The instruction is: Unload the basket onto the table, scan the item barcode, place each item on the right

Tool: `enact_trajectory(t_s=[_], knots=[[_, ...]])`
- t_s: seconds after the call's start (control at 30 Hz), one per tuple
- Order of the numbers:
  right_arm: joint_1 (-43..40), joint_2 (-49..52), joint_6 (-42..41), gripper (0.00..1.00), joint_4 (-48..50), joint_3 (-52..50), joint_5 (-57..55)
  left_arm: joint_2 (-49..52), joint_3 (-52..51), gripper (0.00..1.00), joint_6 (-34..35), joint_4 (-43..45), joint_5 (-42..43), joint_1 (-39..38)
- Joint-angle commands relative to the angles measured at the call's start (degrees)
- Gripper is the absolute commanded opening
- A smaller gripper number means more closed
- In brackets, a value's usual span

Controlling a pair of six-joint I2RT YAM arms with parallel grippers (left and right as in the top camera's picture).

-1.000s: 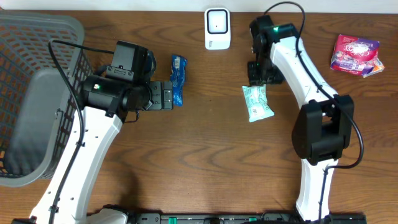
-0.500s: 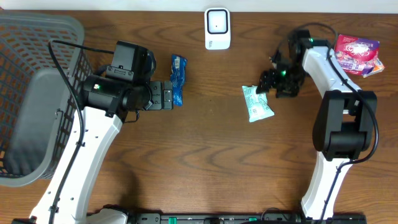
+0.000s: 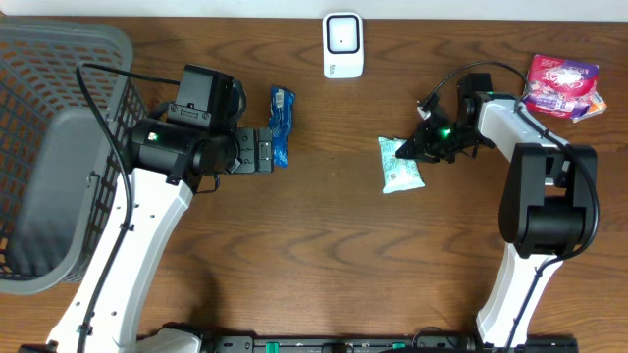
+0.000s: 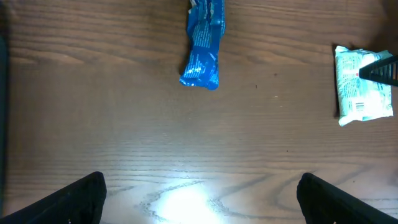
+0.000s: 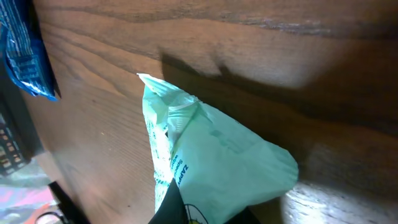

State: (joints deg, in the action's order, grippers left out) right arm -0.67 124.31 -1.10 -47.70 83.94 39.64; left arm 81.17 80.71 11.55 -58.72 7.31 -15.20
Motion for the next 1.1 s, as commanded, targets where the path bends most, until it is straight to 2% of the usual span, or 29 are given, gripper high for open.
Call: enact_trajectory(t_s=[0.0,0.13,0.27,0.43,0.57,0.7,0.73,0.77,0.87,0.9,0.97,1.07], knots=[[-0.17,1.11,-1.97,0.01,-1.70,3.39,-2.23,0.09,0.13,0.98,-0.83,-0.22,-0.55,0.20],[0.79,-1.75,-6.38,0.01,-6.14,10.23,-14.43,0.09,0.15,0.98,-0.83,-0.22,-0.55,0.20],[4.70,-5.18,-12.17,0.01,-11.10,15.39,-39.98,0.09,0.15,0.98,-0.83,-0.22,-0.55,0.20],[12.57,-6.10,-19.30,0.01,-14.69,16.31,-70.36,0.09,0.15,0.98,-0.83,-0.22,-0.55,0.20],[18.32,-4.90,-23.12,0.01,-14.47,14.23,-82.40,0.09,0.15,0.98,-0.83,-0.22,-0.55,0.20],[23.19,-2.19,-23.58,0.01,-11.78,12.87,-81.70,0.09,0.13,0.98,-0.83,-0.22,-0.55,0.20],[24.39,-1.22,-23.63,0.04,-11.32,12.87,-80.81,0.09,0.15,0.98,-0.83,-0.22,-0.55,0.20],[25.55,-0.50,-23.74,0.09,-10.95,12.87,-79.73,0.09,0.15,0.98,-0.83,-0.22,-0.55,0.20],[28.68,1.14,-23.71,0.36,-9.40,12.87,-74.51,0.09,0.15,0.98,-0.83,-0.22,-0.55,0.20],[30.21,1.29,-23.74,0.55,-8.11,12.87,-71.52,0.09,0.13,0.98,-0.83,-0.22,-0.55,0.20],[31.47,1.20,-23.71,0.62,-6.67,13.05,-68.50,0.09,0.15,0.98,-0.83,-0.22,-0.55,0.20],[32.70,0.87,-23.69,0.62,-6.49,15.28,-64.26,0.09,0.15,0.98,-0.83,-0.22,-0.55,0.20]])
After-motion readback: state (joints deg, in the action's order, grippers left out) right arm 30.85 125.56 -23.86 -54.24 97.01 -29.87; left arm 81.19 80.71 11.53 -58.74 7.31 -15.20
